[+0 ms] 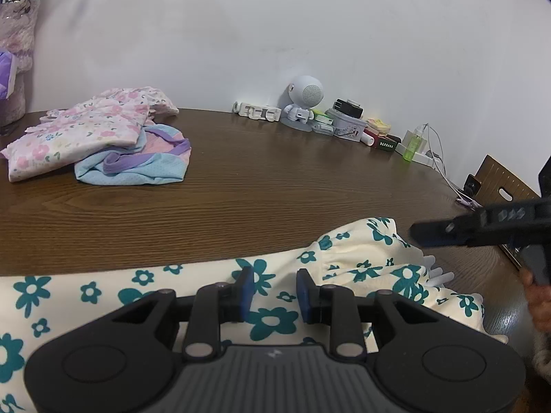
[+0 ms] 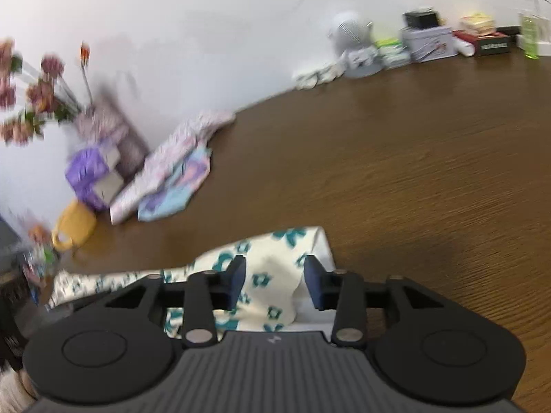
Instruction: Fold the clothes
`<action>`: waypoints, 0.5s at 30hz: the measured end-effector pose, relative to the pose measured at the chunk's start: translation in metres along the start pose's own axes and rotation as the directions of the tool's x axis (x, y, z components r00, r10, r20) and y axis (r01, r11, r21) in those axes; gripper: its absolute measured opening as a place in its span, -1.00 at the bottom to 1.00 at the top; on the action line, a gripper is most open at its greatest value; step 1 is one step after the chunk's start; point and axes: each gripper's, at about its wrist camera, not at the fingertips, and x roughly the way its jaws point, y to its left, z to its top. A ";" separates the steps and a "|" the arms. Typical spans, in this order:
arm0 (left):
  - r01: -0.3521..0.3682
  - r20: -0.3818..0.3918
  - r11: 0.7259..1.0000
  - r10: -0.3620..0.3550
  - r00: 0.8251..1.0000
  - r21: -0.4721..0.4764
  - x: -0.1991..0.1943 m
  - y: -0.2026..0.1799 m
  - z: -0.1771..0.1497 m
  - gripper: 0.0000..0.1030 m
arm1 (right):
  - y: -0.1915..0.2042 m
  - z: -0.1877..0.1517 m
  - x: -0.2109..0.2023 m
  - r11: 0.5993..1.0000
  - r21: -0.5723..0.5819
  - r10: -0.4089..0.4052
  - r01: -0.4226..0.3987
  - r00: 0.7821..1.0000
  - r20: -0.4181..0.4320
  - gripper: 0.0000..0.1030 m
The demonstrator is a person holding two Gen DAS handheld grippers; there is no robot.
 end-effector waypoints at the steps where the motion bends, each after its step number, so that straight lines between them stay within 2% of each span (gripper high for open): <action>1: 0.001 0.000 1.000 -0.001 1.000 0.000 0.000 0.000 0.000 -0.50 | 0.002 -0.001 0.005 1.000 0.000 -0.018 0.018 1.000 -0.010 -0.26; 3: 0.001 0.000 1.000 -0.001 1.000 0.000 0.000 0.000 0.000 -0.50 | 0.002 -0.002 0.012 0.999 0.026 -0.032 0.033 0.999 -0.028 -0.26; 5: 0.001 0.000 1.000 -0.001 1.000 0.000 0.000 0.000 0.000 -0.50 | -0.004 -0.004 0.018 0.996 0.091 0.000 0.003 0.999 -0.041 -0.29; 7: 0.001 0.000 1.000 -0.001 1.000 0.000 0.000 0.000 0.000 -0.50 | -0.011 -0.007 0.017 0.984 0.162 0.074 -0.068 0.997 -0.029 -0.80; 8: 0.002 0.000 1.000 -0.002 1.000 -0.001 0.000 -0.001 0.000 -0.50 | -0.014 -0.008 0.016 0.976 0.192 0.109 -0.104 0.994 -0.018 -0.92; 12: 0.003 0.000 1.000 -0.003 1.000 -0.002 0.000 0.000 0.000 -0.50 | -0.010 -0.015 -0.003 0.976 0.178 0.123 -0.129 0.992 0.042 -0.96; 15: 0.005 0.000 1.000 -0.005 1.000 -0.006 0.000 0.000 0.000 -0.50 | -0.010 -0.023 -0.011 0.981 0.162 0.105 -0.109 0.994 0.032 -0.96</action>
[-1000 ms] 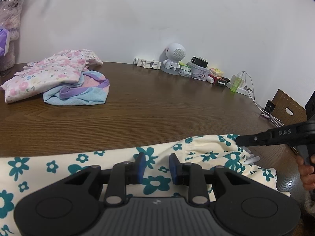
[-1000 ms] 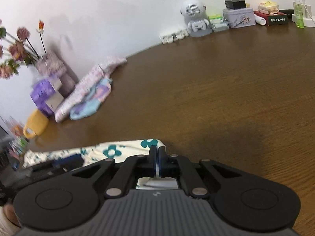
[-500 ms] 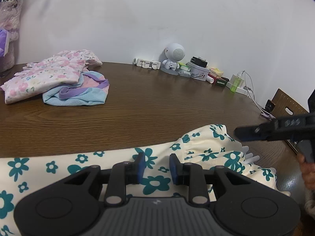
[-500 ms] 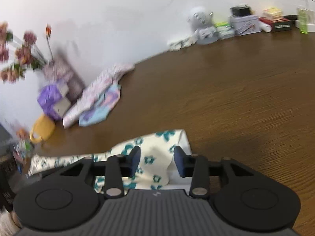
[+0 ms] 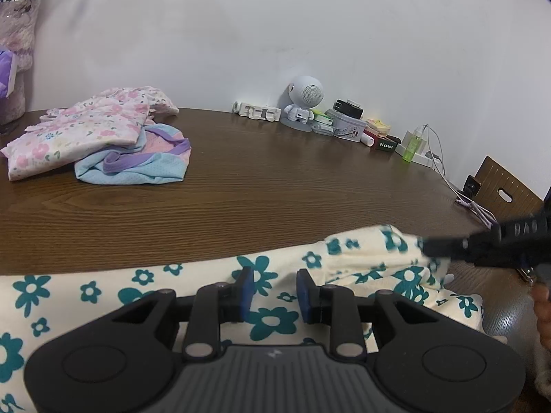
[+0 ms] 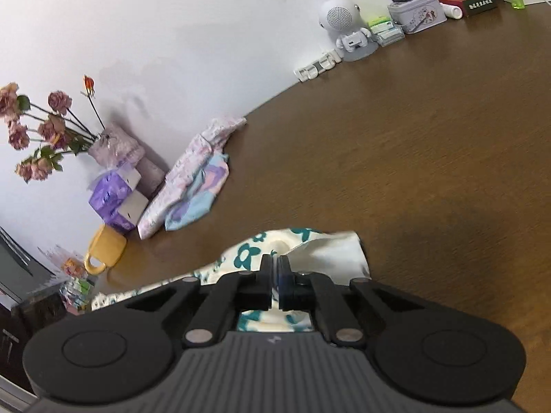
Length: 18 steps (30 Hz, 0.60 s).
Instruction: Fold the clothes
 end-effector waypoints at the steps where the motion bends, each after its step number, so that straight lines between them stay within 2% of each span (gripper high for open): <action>1: 0.002 0.001 1.000 -0.002 1.000 -0.006 0.000 0.000 0.000 -0.50 | -0.002 -0.003 0.000 1.000 0.000 -0.018 0.018 1.000 -0.011 -0.96; 4: 0.010 0.002 1.000 -0.010 1.000 -0.024 -0.001 0.002 0.000 -0.50 | -0.011 -0.011 0.007 0.998 0.026 -0.050 0.051 0.998 -0.044 -0.96; 8: 0.040 0.029 0.998 -0.039 0.999 -0.045 -0.006 0.003 0.001 -0.49 | -0.006 -0.017 0.010 0.997 -0.012 -0.077 0.077 0.997 -0.030 -0.96; 11: 0.063 0.063 0.998 -0.061 0.996 -0.025 -0.013 0.000 0.003 -0.49 | -0.003 -0.019 0.009 0.995 -0.041 -0.092 0.090 0.995 -0.026 -0.96; 13: 0.056 0.058 0.998 -0.056 0.997 -0.008 -0.013 -0.003 0.003 -0.49 | -0.001 -0.020 0.007 0.994 -0.055 -0.095 0.093 0.995 -0.027 -0.94; 17: 0.093 0.030 0.995 -0.092 0.995 -0.046 -0.016 0.000 0.005 -0.45 | 0.006 -0.018 -0.009 0.990 -0.097 -0.100 0.102 0.995 0.029 -0.82; 18: 0.110 0.023 0.993 -0.109 0.994 -0.044 -0.019 0.000 0.005 -0.39 | 0.011 -0.018 -0.015 0.987 -0.130 -0.089 0.095 0.995 0.049 -0.71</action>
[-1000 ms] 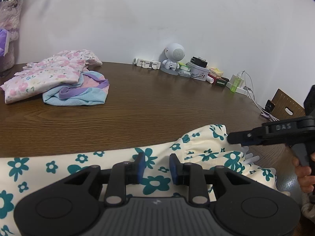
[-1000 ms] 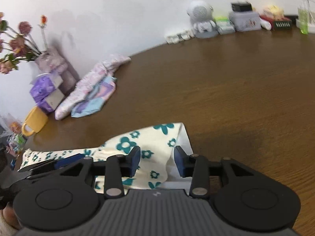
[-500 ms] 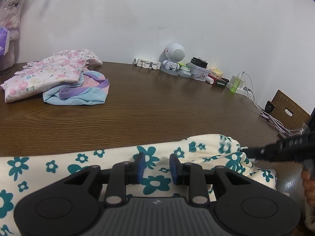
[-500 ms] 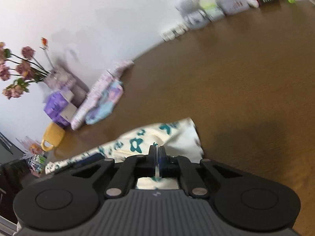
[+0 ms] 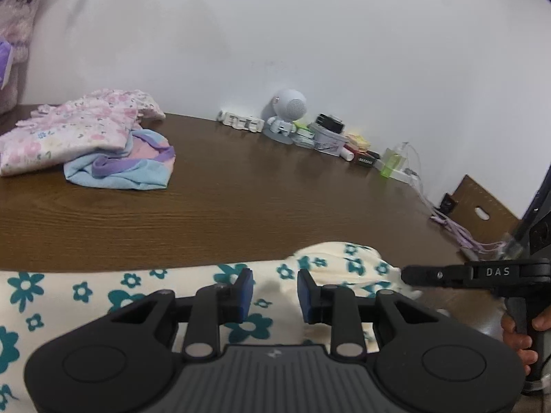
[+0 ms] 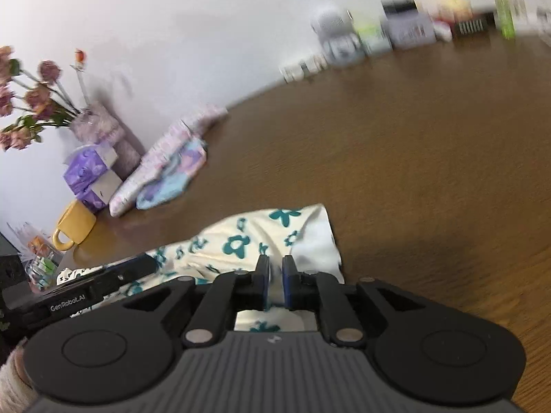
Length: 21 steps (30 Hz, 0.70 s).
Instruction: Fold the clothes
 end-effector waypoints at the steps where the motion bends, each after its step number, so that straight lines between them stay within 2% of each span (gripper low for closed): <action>1: 0.022 -0.009 1.000 -0.022 1.000 0.009 -0.004 -0.001 0.000 -0.30 | 0.005 0.000 -0.005 0.999 -0.039 0.013 -0.013 1.000 0.008 -0.60; 2: 0.038 -0.019 0.999 -0.037 0.999 0.039 -0.008 -0.005 0.000 -0.23 | 0.012 0.000 -0.008 0.996 -0.086 0.025 -0.024 1.000 0.011 -0.34; 3: 0.054 -0.029 0.996 -0.052 0.998 0.069 -0.011 -0.010 -0.001 -0.21 | 0.019 0.000 -0.010 0.990 -0.134 0.036 -0.034 0.999 0.012 -0.24; 8: 0.073 -0.068 0.964 -0.058 0.996 0.254 -0.020 -0.037 -0.009 -0.21 | 0.053 -0.007 -0.003 0.931 -0.365 0.014 -0.027 0.999 -0.039 -0.25; 13: 0.022 -0.054 0.926 -0.002 0.999 0.376 -0.014 -0.057 -0.017 -0.26 | 0.062 -0.008 0.008 0.902 -0.432 -0.012 -0.013 0.999 -0.053 -0.25; 14: 0.004 -0.050 0.916 0.017 0.999 0.402 -0.011 -0.060 -0.018 -0.28 | 0.060 -0.006 0.010 0.902 -0.433 -0.022 -0.001 0.999 -0.048 -0.28; 15: -0.007 -0.050 0.907 0.031 0.998 0.421 -0.009 -0.062 -0.019 -0.38 | 0.058 -0.004 0.013 0.905 -0.426 -0.028 0.004 0.998 -0.050 -0.49; 17: -0.001 -0.054 0.896 0.027 0.998 0.444 -0.007 -0.063 -0.019 -0.88 | 0.055 0.000 0.017 0.911 -0.412 -0.016 -0.017 0.997 -0.076 -0.94; 19: -0.003 -0.042 0.887 0.026 0.999 0.461 -0.010 -0.064 -0.018 -0.90 | 0.057 0.000 0.015 0.907 -0.420 -0.006 -0.027 0.997 -0.077 -0.97; 21: -0.016 -0.012 0.880 0.025 1.000 0.475 -0.018 -0.066 -0.017 -0.91 | 0.062 0.001 0.005 0.896 -0.443 -0.001 -0.018 0.999 -0.041 -0.98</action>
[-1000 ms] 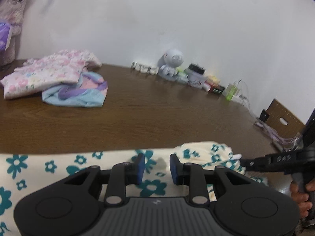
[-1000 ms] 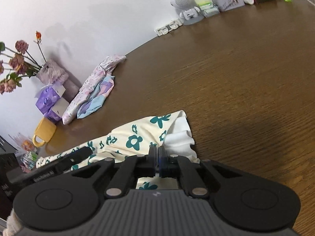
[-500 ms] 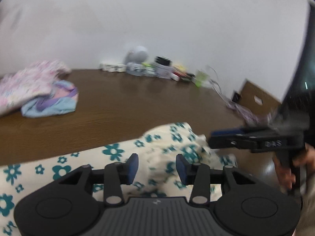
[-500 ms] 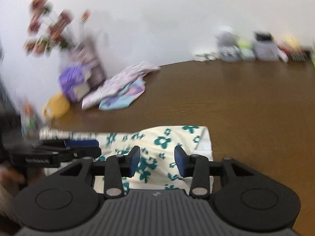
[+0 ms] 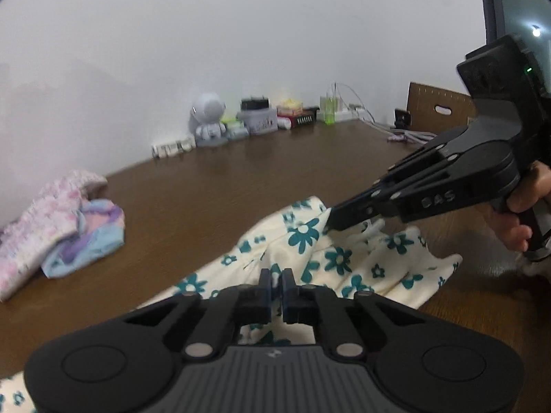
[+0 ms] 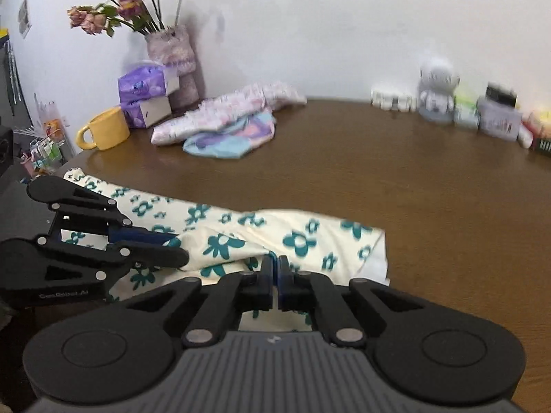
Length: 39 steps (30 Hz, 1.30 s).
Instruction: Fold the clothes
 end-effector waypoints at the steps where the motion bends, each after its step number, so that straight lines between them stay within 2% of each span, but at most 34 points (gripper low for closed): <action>1: -0.008 0.016 1.000 0.007 1.000 0.008 -0.005 -0.001 0.001 -0.92 | 0.003 0.003 -0.007 1.000 -0.011 0.004 -0.003 1.000 0.024 -0.98; 4: -0.025 0.061 0.999 0.022 0.998 0.046 -0.023 -0.006 0.004 -0.93 | 0.023 0.010 -0.029 0.995 -0.095 0.005 0.003 0.997 0.078 -0.98; 8: -0.008 0.038 0.996 0.005 0.999 0.083 -0.035 -0.016 -0.003 -0.93 | 0.045 0.003 -0.039 0.982 -0.189 -0.017 0.027 0.998 0.056 -0.98; 12: 0.011 -0.012 0.996 -0.010 1.000 0.083 -0.029 -0.023 -0.016 -0.93 | 0.050 -0.019 -0.029 0.979 -0.197 -0.063 0.060 0.998 -0.009 -0.98; 16: 0.016 -0.032 0.998 -0.014 0.999 0.065 -0.022 -0.023 -0.023 -0.92 | 0.051 -0.034 -0.022 0.983 -0.168 -0.080 0.077 0.997 -0.012 -0.98; 18: 0.024 -0.040 0.999 -0.022 0.999 0.049 -0.019 -0.020 -0.025 -0.87 | 0.051 -0.042 -0.018 0.984 -0.154 -0.090 0.087 0.996 -0.013 -0.97; 22: 0.060 -0.032 0.998 -0.060 0.998 -0.011 -0.027 -0.013 -0.025 -0.56 | 0.051 -0.050 -0.012 0.985 -0.139 -0.109 0.106 0.994 -0.016 -0.90; 23: 0.064 -0.023 0.998 -0.064 0.998 -0.024 -0.032 -0.011 -0.024 -0.45 | 0.051 -0.052 -0.012 0.985 -0.135 -0.109 0.106 0.994 -0.020 -0.82; 25: 0.049 0.004 0.997 -0.048 0.999 -0.068 -0.047 -0.001 -0.025 -0.31 | 0.049 -0.052 -0.015 0.989 -0.116 -0.096 0.093 0.995 -0.022 -0.49; 26: 0.040 0.017 0.995 -0.039 0.999 -0.090 -0.054 0.004 -0.025 -0.27 | 0.047 -0.051 -0.020 0.993 -0.093 -0.074 0.073 0.997 -0.013 -0.25; 29: -0.030 0.012 0.985 0.033 0.999 -0.172 -0.068 0.028 -0.031 -0.25 | 0.035 -0.045 -0.034 1.000 0.010 -0.001 0.000 0.999 0.033 -0.22; 32: -0.115 -0.051 0.974 0.107 0.993 -0.197 -0.070 0.047 -0.042 -0.24 | 0.023 -0.036 -0.044 0.992 0.111 0.049 -0.060 0.994 0.098 -0.22; 36: -0.155 -0.095 0.971 0.140 0.986 -0.182 -0.070 0.060 -0.049 -0.19 | 0.021 -0.023 -0.033 0.986 0.161 0.014 -0.035 0.991 0.131 -0.22; 39: -0.154 -0.123 0.981 0.140 0.982 -0.114 -0.064 0.057 -0.051 -0.18 | 0.020 -0.017 -0.015 0.979 0.202 0.001 -0.026 0.992 0.126 -0.21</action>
